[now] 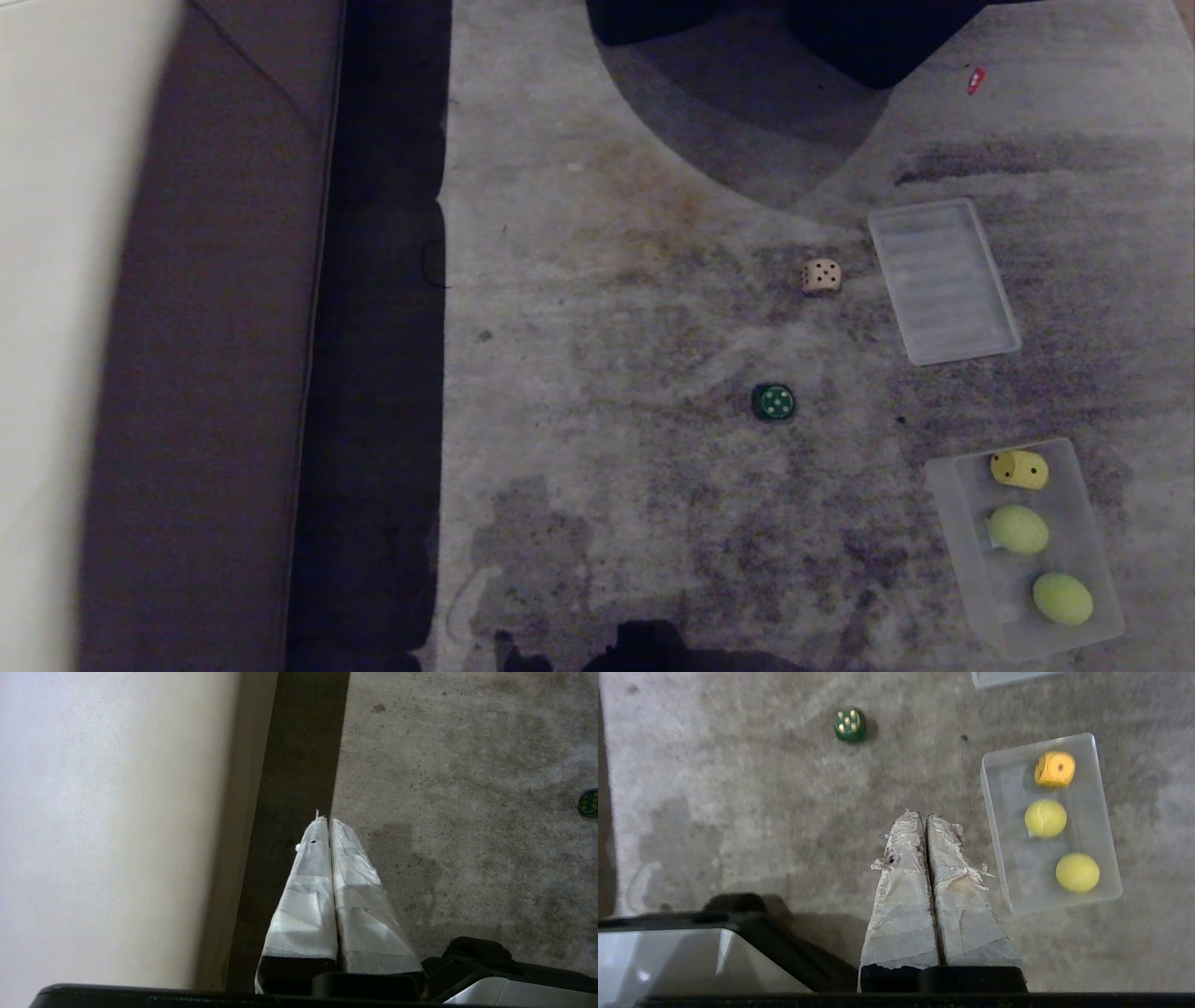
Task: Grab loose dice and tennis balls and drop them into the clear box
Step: Find toys out of the box, then pick up toys out of the box
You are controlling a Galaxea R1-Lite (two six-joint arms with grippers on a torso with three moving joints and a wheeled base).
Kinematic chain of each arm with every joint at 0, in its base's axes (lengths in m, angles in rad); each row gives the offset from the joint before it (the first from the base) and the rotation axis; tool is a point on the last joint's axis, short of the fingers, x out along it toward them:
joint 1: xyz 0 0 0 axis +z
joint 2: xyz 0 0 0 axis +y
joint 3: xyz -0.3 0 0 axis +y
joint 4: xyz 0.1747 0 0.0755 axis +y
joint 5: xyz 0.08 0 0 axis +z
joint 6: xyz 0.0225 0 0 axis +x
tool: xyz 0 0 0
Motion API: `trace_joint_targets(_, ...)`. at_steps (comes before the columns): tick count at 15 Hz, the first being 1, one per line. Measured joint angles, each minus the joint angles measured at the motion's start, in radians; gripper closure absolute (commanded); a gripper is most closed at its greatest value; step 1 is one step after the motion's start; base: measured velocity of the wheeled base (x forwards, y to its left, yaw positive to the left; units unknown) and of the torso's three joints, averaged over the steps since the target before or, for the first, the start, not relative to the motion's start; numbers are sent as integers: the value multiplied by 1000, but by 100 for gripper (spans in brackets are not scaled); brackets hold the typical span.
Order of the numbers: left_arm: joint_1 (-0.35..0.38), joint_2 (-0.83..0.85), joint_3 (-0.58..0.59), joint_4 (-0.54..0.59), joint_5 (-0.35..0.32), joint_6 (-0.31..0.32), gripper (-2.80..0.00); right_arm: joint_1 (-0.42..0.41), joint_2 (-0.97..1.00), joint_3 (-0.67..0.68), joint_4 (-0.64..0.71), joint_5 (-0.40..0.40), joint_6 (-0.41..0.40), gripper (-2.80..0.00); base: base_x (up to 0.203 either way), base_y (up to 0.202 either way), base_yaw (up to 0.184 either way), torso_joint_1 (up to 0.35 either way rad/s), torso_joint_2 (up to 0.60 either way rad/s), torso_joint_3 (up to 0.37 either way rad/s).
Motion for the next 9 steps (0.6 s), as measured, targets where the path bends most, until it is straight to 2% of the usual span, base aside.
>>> trace_joint_targets(2,0,0,0,0,0,0,0,0,59,-103,70,12,0,0,0,0,0,0,0,0)
trace_joint_targets(5,0,0,0,0,0,0,0,0,274,-244,135,69,1,0,0,0,0,0,0,0)
trace_joint_targets(9,0,0,0,0,0,0,0,7,694,-373,85,110,48,0,0,0,0,0,0,0)
